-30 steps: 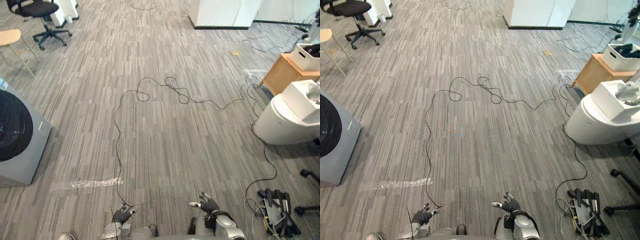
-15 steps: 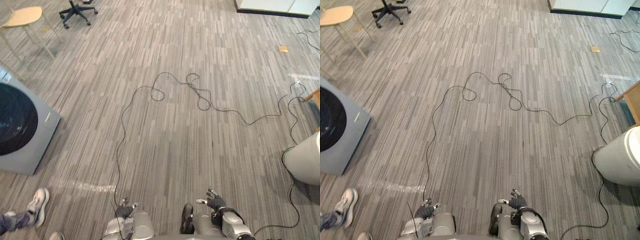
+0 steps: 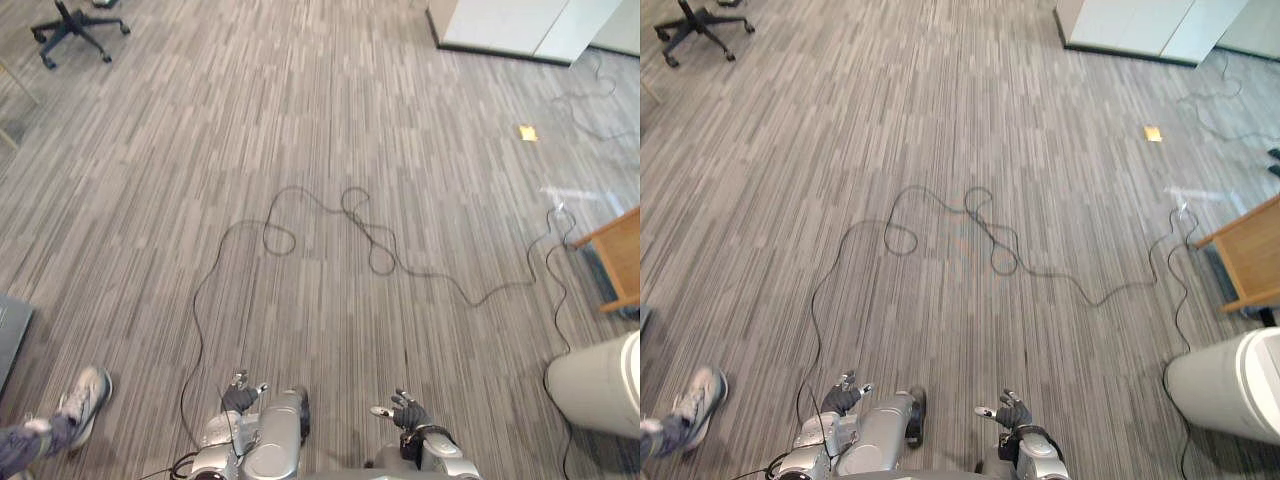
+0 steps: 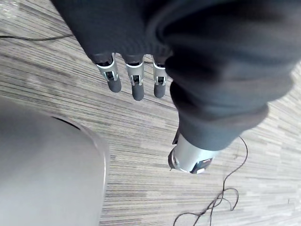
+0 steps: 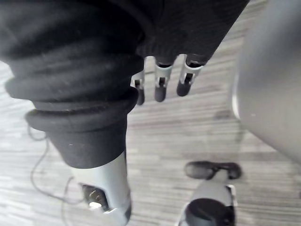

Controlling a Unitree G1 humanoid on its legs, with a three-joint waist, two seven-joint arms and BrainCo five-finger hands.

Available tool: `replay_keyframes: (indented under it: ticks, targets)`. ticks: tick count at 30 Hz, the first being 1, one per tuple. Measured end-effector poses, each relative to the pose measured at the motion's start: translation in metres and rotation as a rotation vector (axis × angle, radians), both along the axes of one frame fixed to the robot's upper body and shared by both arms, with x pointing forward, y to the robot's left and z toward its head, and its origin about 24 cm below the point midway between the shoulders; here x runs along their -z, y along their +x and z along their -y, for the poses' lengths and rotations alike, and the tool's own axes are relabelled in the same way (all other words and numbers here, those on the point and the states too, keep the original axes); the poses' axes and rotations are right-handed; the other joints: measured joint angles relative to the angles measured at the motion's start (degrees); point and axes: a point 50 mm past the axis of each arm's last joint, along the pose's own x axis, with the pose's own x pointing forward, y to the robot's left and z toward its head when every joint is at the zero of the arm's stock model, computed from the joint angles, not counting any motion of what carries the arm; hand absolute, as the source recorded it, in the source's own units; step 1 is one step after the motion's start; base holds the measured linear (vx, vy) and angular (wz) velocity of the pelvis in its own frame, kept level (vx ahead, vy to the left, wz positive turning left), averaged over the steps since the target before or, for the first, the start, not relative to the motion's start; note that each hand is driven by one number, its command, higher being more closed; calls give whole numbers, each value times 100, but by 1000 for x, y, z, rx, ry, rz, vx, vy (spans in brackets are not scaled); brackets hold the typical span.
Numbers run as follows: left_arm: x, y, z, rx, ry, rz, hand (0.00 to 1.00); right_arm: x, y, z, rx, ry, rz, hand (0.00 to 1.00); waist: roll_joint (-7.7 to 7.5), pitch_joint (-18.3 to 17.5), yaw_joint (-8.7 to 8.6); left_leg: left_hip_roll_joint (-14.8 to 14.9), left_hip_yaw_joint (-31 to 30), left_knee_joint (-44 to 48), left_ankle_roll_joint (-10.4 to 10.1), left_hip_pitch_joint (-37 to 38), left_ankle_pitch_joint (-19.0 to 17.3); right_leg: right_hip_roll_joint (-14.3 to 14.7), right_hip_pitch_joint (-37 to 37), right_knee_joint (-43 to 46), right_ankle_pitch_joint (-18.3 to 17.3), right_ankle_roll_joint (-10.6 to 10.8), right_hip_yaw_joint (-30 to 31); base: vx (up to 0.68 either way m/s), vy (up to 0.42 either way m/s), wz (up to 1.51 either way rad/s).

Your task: Organize washtable

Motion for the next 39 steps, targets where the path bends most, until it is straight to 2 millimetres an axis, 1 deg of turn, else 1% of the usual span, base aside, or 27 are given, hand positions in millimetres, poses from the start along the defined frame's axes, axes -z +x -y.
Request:
replay_keyframes:
  ticks: [2,4,6,8,9,11,12,13,14,15,17,18,20,21,22,23,24,25,26,28,29,30,31,32,35,38,39]
  targets:
    - [3,-6,1,-1,6,-27,0,-2,3,0,-11,-8,23,0,68,9,-41,19,-44,-409,64,735,-236,-98,-560,-303,-392,-160,-556,519,73,16]
    - [5,-8,2,15,11,-43,0,-6,11,-1,-51,-22,49,0,117,14,-59,135,-69,-783,-41,1211,-282,15,-1140,-1680,-491,-123,-1064,612,39,9]
    - [6,-10,2,38,26,-54,0,-8,16,3,-61,-39,65,0,91,-2,-107,141,-136,-1356,-258,1863,-406,316,-1571,-4162,236,174,-1128,662,2,21]
    - [10,-21,0,42,36,-83,0,-9,19,5,-68,-49,70,0,46,-46,-270,88,-269,-1647,-498,2408,-552,393,-1818,-4812,577,202,-824,643,-61,48]
    - [11,-27,-1,39,39,-100,0,-8,18,4,-69,-47,62,0,14,-111,-354,93,-378,-1622,-660,2617,-648,456,-1850,-4802,677,65,-683,794,-133,75]
    - [14,-32,0,45,40,-116,0,-5,12,7,-70,-51,37,0,93,-279,-351,259,-665,-789,-799,2511,-722,681,-1842,-4474,1598,-645,-368,845,-176,70]
    - [15,-33,7,32,18,-117,0,-6,13,10,-75,-59,40,0,299,-363,-358,559,-744,425,-1019,2080,-530,845,-1675,-4277,1641,-644,-548,1001,-200,51]
    - [15,-30,15,21,-8,-108,0,-7,15,17,-82,-76,45,0,640,-303,-340,960,-686,1817,-1018,1551,376,1144,-1225,-4425,1388,-693,-681,971,-181,31]
    - [15,-30,18,8,-21,-106,0,-7,15,18,-83,-79,43,0,730,-278,-315,1121,-636,2399,-1007,1295,1094,1265,-972,-4558,1310,-720,-662,770,-106,-12]
    - [14,-27,20,6,-25,-92,0,-6,14,15,-81,-72,30,0,812,-253,-276,1390,-370,3316,-957,850,887,1426,-470,-4799,1167,-790,-542,725,-77,-37]
    - [10,-20,13,11,-5,-67,0,-1,8,6,-82,-48,-9,0,653,-173,-177,1294,-18,3634,-946,321,381,1380,273,-5201,1023,-847,-243,708,-58,-45]
    - [6,-15,10,11,4,-40,0,1,5,1,-85,-34,-27,0,504,-140,-144,1114,178,3302,-871,-48,125,1226,681,-5446,932,-801,-78,665,5,-51]
    - [1,-8,9,7,6,5,0,0,7,0,-85,-34,-22,0,412,-85,-11,874,376,2224,-757,-662,-57,1019,1066,-5651,757,-691,112,624,75,-57]
    - [-1,-5,9,-1,1,28,0,0,8,1,-81,-41,-19,0,414,-57,36,700,370,1064,-811,-932,19,861,1282,-5718,513,-431,203,582,178,-57]
    - [-1,-6,12,-7,-9,26,0,0,9,3,-78,-51,-19,0,562,-65,76,691,273,-364,-1018,-995,377,839,1468,-5745,289,-294,276,585,210,-54]
    - [0,-7,13,-12,-18,25,0,1,7,4,-79,-55,-25,0,626,-74,117,711,233,-926,-1037,-1018,785,857,1589,-5803,174,-228,350,595,258,-55]
    - [0,-7,17,-29,-36,27,0,5,1,4,-90,-60,-57,0,596,-110,256,667,315,-936,-805,-888,1450,775,1851,-5845,-33,-199,497,617,274,-32]
    - [-2,-4,11,-38,-23,44,0,6,-1,-5,-104,-40,-62,0,340,-200,271,417,321,-654,-530,-959,1104,527,1866,-5723,-132,-214,503,746,297,-15]
    - [-3,-4,9,-42,-19,44,0,5,0,-6,-104,-36,-54,0,313,-214,250,371,281,-467,-353,-1020,985,496,1821,-5514,-129,-203,494,766,289,8]
    - [-2,-5,6,-67,-26,41,0,5,-1,-9,-104,-30,-54,0,180,-214,272,223,286,-223,-25,-849,766,294,1434,-4168,-259,93,606,634,252,3]
    - [-1,-8,-3,-59,-3,22,0,6,-6,-12,-107,-23,-64,0,-2,-198,214,3,321,-211,95,-415,517,47,852,-2332,21,556,834,606,237,17]
    - [0,-10,-6,-55,8,7,0,6,-5,-13,-107,-21,-58,0,-62,-175,130,-80,327,-205,123,-102,362,-14,541,-1267,211,845,981,712,245,26]
    - [1,-11,-7,-47,13,-7,0,4,-2,-12,-109,-25,-43,0,-41,-134,85,-139,288,-215,153,260,170,-84,280,-389,188,804,953,587,172,17]
    - [4,-15,-5,-41,9,-30,0,2,-1,-10,-100,-26,-29,0,40,-86,65,-170,277,-392,156,781,52,-154,-9,145,10,511,696,553,146,9]
    - [7,-21,-1,-31,4,-55,0,-2,5,-11,-92,-20,12,0,69,-93,-48,-178,219,-984,184,1565,-92,-164,-808,-130,-218,159,24,471,96,4]
    - [9,-25,1,-27,0,-75,0,-7,12,-5,-90,-38,56,0,114,-56,-79,-145,149,-1526,61,2246,-156,169,-1346,-2700,-103,57,-550,533,49,20]
    - [10,-27,2,-22,2,-80,0,-7,12,-3,-91,-43,54,0,120,-58,-112,-154,93,-1739,-81,2489,-234,348,-1308,-3944,321,112,-586,413,10,43]
